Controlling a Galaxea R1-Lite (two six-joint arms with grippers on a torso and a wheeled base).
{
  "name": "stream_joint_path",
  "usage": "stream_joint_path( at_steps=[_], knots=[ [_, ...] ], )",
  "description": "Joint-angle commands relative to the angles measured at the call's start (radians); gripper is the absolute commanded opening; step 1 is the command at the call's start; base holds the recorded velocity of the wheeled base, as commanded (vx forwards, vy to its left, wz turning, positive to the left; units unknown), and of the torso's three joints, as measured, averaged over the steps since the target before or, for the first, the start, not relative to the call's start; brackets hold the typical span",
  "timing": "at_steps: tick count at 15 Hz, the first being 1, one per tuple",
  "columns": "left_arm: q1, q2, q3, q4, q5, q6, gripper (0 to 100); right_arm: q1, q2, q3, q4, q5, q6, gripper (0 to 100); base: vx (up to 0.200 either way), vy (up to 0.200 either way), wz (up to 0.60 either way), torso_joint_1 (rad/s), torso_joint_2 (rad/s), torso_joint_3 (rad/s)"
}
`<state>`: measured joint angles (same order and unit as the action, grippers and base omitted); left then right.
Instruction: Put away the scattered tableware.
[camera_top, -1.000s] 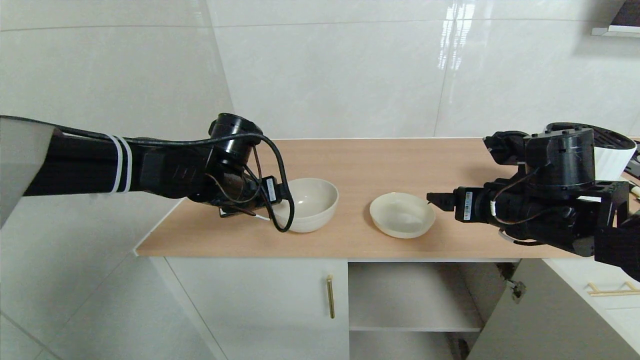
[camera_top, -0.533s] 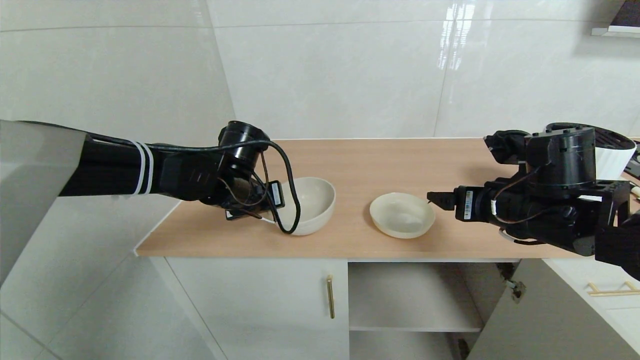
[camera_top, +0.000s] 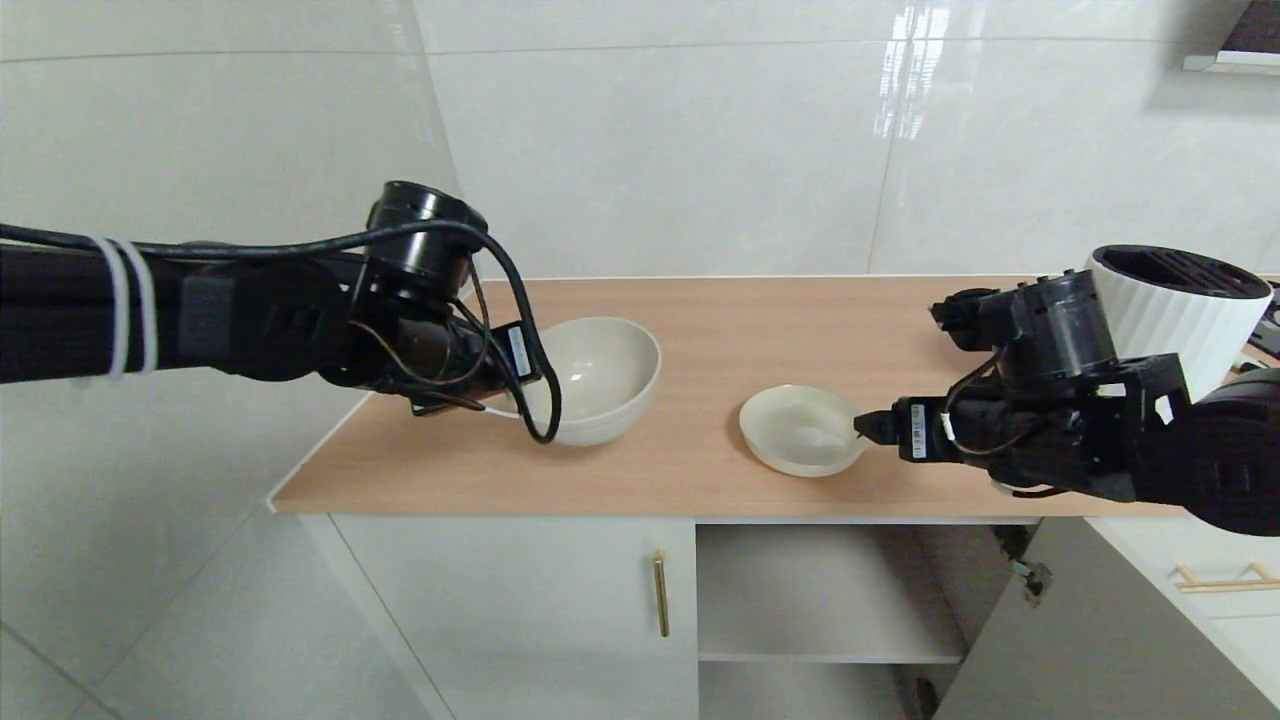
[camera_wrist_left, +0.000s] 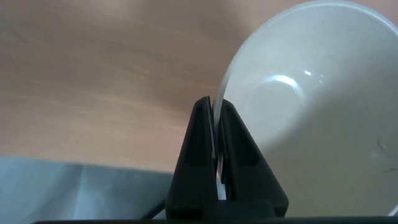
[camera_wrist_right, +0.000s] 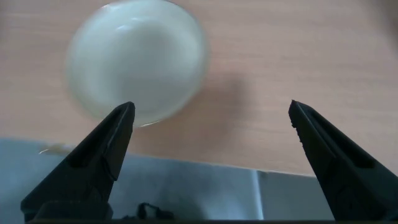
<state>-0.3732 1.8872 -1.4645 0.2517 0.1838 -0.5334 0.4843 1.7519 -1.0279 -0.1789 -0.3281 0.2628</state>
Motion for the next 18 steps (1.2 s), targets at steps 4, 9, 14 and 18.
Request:
stream_joint_path(
  at_steps=[4,9,14,18],
  knots=[
    [-0.013,-0.203,0.052,-0.002,-0.001,-0.002,0,0.0,0.172,-0.098,0.009,-0.078,0.042,100,0.0,0.0,0.0,0.0,0.0,0.0],
    [-0.02,-0.195,0.059,-0.002,-0.001,0.0,0,0.0,0.262,-0.173,-0.005,-0.078,0.135,100,0.0,0.0,0.0,0.0,0.0,0.0],
    [-0.024,-0.194,0.065,-0.003,-0.001,0.0,0,0.0,0.299,-0.173,-0.056,-0.078,0.141,100,0.0,0.0,0.0,0.0,0.0,0.0],
    [-0.023,-0.197,0.065,-0.003,-0.001,-0.002,0,0.0,0.294,-0.173,-0.056,-0.078,0.154,0,0.0,0.0,0.0,0.0,0.0,0.0]
  ],
)
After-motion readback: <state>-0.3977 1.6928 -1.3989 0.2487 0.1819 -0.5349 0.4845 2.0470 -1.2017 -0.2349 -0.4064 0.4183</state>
